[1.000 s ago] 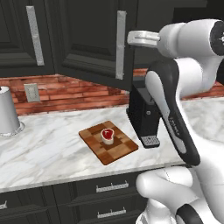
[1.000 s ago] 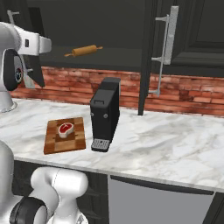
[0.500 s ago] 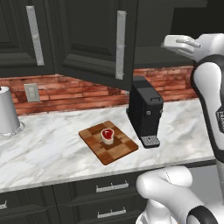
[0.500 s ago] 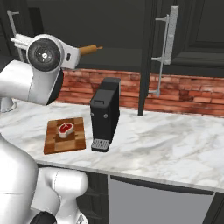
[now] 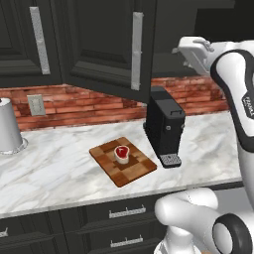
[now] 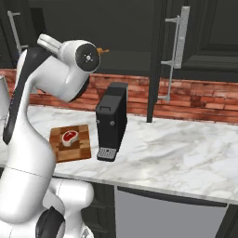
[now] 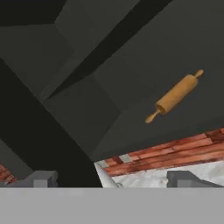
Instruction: Open the cabinet, retrieve the rolling pin, and place it next to the meat on the cutting board to prepare for tenderizing.
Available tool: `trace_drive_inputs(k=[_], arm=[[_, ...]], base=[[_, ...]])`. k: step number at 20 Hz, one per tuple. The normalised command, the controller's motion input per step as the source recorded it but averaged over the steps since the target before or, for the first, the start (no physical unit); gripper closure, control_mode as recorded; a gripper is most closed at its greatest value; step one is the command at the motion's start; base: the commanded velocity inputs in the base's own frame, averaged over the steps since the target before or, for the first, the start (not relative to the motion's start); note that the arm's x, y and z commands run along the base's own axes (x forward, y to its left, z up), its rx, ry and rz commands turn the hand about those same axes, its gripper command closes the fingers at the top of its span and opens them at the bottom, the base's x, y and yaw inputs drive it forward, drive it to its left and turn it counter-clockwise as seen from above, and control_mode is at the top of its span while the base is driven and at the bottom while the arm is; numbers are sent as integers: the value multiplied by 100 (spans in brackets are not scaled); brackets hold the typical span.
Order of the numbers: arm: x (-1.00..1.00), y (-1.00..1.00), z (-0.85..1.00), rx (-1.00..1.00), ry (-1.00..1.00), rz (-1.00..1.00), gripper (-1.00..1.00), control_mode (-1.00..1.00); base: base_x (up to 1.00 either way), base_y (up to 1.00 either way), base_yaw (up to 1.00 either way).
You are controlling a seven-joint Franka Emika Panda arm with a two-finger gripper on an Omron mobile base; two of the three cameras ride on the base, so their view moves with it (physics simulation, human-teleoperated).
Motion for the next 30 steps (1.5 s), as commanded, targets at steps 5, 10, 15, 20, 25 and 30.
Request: trace_drive_inputs(k=[5,10,15,20,25,30], arm=[[38,37,-20,14,11,17,-100,-100],[18,64,-28,10,0,15,-100,-100],[-4,74,-21,5,0,17,-100,-100],[-78,98,-10,0,-7,24,-100,-100],[-75,100,-9,0,-10,21,-100,-100],[-35,100,-11,0,-9,8,-100,-100]], base=[[0,0,0],[0,0,0],[0,0,0],[0,0,0],[0,0,0],[0,0,0]])
